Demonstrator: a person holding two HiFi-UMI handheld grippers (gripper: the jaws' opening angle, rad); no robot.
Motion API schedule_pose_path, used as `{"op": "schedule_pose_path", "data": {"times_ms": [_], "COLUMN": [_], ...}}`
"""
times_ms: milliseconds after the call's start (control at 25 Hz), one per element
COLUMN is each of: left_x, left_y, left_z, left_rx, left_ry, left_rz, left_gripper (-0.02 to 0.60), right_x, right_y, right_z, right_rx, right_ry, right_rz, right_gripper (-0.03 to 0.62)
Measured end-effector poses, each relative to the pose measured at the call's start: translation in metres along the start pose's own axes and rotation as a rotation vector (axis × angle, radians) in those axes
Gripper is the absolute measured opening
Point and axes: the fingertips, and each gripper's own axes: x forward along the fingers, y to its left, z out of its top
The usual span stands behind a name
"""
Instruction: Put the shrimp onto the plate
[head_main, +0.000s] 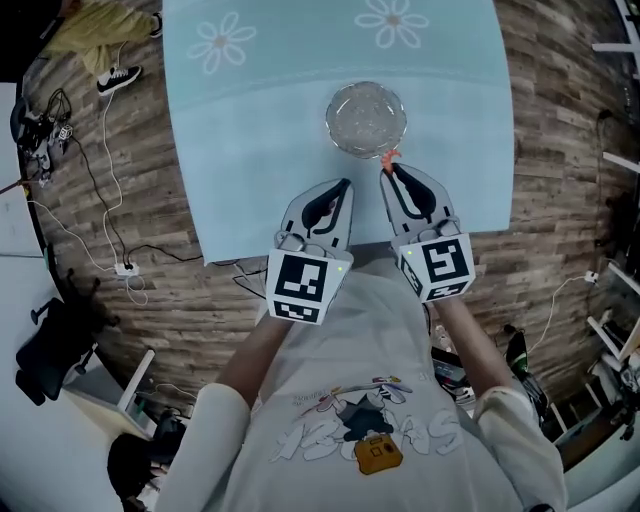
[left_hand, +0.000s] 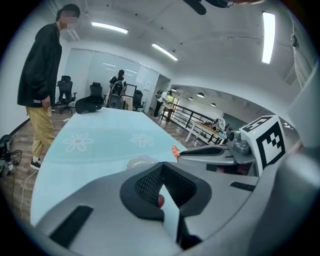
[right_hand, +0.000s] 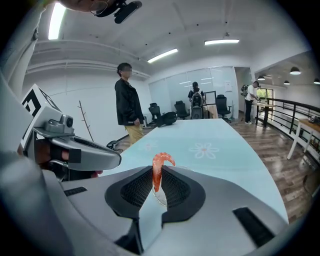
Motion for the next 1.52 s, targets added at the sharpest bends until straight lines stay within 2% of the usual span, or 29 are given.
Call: {"op": "schedule_pose_path", "data": {"times_ms": [600,1000,1200,1520], "left_x": [0.046,0.078,0.083,0.084], "left_y": [0.024,0.042,0.044,0.048], "left_z": [-0.032,-0.053,-0.062,-0.068], "left_rx": [0.006,-0.048,-0.072,-0.013], "left_ry": [0.079,0.128,0.136,0.161], "left_rz": [-0.002,0.003,-0.003,-0.025], "left_gripper": [0.008,0.008,0.008,0.008], "right_x": [0.046,0.079,0.087,0.094], "right_y": [-0.013,-0.031,-0.029,-0.038], "right_z": [-0.021,-0.045,-0.057,-0.070], "right_rx": [0.027,0.078,0.070,0.089], "right_ry": [0.044,0.103,0.127,0.154], "right_rz": [0.013,0.011,0.013,-0.030], "right_gripper": [0.069,0.069,0.069,0.069]}}
